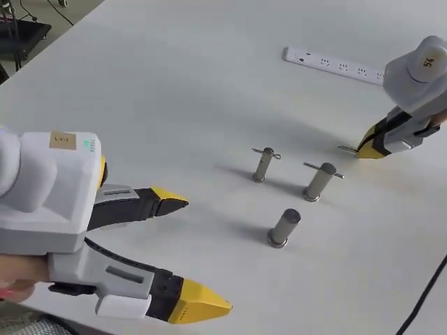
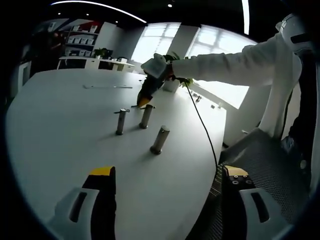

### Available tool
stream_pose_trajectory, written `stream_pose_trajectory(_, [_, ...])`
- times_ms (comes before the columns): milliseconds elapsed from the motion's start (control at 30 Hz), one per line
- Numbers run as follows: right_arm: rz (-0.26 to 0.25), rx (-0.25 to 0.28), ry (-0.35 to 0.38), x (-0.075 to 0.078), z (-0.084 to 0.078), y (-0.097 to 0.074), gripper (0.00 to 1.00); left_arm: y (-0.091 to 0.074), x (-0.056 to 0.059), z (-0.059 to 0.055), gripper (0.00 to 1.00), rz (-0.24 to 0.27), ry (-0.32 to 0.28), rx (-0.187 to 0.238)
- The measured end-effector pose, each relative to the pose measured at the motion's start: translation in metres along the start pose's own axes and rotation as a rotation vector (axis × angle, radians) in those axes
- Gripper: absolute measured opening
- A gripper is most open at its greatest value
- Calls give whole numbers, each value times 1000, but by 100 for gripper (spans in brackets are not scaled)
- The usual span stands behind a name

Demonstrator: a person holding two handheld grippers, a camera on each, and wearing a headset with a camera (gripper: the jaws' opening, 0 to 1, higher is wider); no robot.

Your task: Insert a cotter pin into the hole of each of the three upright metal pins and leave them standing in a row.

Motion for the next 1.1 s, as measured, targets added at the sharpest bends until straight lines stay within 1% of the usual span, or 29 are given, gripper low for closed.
stream_pose_trajectory(133, [-5,-17,-15,2,2,1,0,-1,-1,3,86,3,2,10])
stream_pose_trajectory(200, [-6,-33,-48,2,4,2,0,-3,-1,6,86,6,-1,19])
stream_pose_trajectory(300, [-17,-52,-74,1,6,1,0,-3,0,9,86,2,-3,30])
stream_pose_trajectory(367, [-27,-65,-149,1,7,1,0,-3,0,9,86,5,-2,31])
stream_pose_trajectory(400, [-30,-66,-143,-1,7,1,0,-3,0,9,86,6,-3,27])
stream_pose_trajectory(433, [-35,-67,-120,-1,7,1,0,-3,0,9,86,5,-2,24])
stream_pose_trajectory(500, [-42,-64,-130,-2,7,0,0,-3,1,8,86,4,-1,16])
stream_pose_trajectory(667, [-58,-42,-140,-4,4,-1,0,-5,1,12,84,11,-4,12])
stream_pose_trajectory(700, [-70,-37,-150,-4,3,-2,0,-6,1,14,83,15,-5,20])
stream_pose_trajectory(733, [-72,-36,-149,-4,3,-2,0,-6,1,15,83,15,-5,20])
stream_pose_trajectory(800, [-83,-14,-129,-3,2,-3,0,-6,1,19,83,13,-10,33])
stream_pose_trajectory(833, [-89,2,-101,-2,2,-5,0,-5,0,21,83,12,-15,38])
stream_pose_trajectory(867, [-88,31,-79,-4,2,-7,0,-5,0,22,83,14,-19,41])
stream_pose_trajectory(967, [-108,47,-104,-7,2,-16,0,-2,-1,26,84,20,-19,44])
stream_pose_trajectory(1067, [-122,78,-113,-11,4,-24,0,0,-1,28,85,22,-23,42])
stream_pose_trajectory(1100, [-136,113,-111,-13,6,-30,0,2,-1,30,86,20,-15,40])
Point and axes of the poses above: the centre of the closed fingertips' face, and the gripper's own axes: y roughly forward along the fingers, x roughly to its right, z roughly out of its top, the point moved 7 cm from there along -y, roughly backward along the fingers, and after that the axes turned 2 degrees about y, right-handed, at the moved point
